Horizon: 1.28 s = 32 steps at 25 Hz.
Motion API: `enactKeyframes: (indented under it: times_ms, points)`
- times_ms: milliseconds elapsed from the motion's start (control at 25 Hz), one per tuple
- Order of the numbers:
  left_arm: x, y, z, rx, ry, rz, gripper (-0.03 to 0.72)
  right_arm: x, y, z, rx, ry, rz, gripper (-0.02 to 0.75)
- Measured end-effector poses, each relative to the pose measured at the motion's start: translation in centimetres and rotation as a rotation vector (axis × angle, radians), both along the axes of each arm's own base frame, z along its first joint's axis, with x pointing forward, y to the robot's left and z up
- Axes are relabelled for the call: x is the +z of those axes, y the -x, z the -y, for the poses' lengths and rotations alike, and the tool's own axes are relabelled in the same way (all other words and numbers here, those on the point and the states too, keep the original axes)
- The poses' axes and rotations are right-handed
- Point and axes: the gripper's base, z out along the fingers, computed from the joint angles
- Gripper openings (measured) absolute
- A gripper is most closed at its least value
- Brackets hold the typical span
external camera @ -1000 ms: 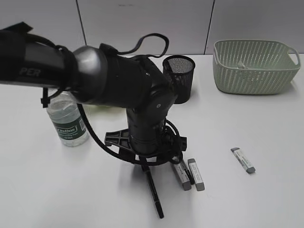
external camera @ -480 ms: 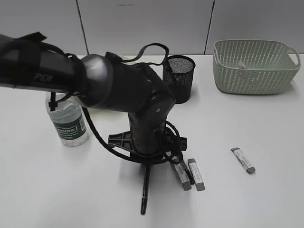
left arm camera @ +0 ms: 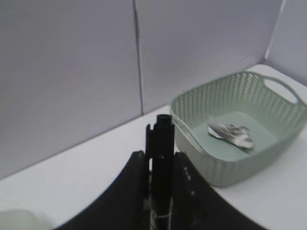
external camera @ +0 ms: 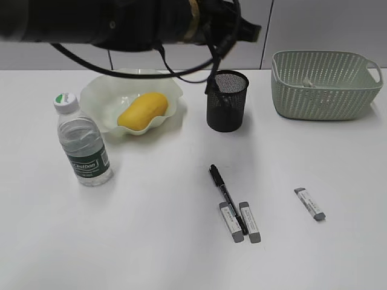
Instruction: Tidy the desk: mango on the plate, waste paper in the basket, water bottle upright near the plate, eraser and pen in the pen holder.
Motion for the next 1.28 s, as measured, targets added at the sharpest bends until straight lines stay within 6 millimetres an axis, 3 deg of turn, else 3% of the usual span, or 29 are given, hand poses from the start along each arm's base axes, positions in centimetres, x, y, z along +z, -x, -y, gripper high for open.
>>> enactKeyframes:
  times_ms: [160,320,560,960,1040,1200,1280]
  points:
    - [0.7,-4.9,-1.5,0.0,0.063,0.038,0.12,0.0,0.0,0.0,0.0,0.0,0.0,0.33]
    - [1.0,-7.8,-0.5,-0.059,0.116,0.081,0.12,0.0,0.0,0.0,0.0,0.0,0.0,0.33]
    - [-1.2,-9.4,1.2,-0.101,0.122,0.071,0.12,0.0,0.0,0.0,0.0,0.0,0.0,0.33]
    - [-8.4,-10.3,2.7,-0.172,0.063,-0.036,0.127,0.0,0.0,0.0,0.0,0.0,0.0,0.33]
    - [-8.7,-10.4,2.7,-0.172,0.058,-0.04,0.176,0.0,0.0,0.0,0.0,0.0,0.0,0.33]
    - [-8.4,-10.3,2.7,-0.175,0.062,-0.034,0.365,0.0,0.0,0.0,0.0,0.0,0.0,0.33]
    - [-7.9,-10.3,2.7,-0.175,0.066,-0.026,0.417,0.0,0.0,0.0,0.0,0.0,0.0,0.33]
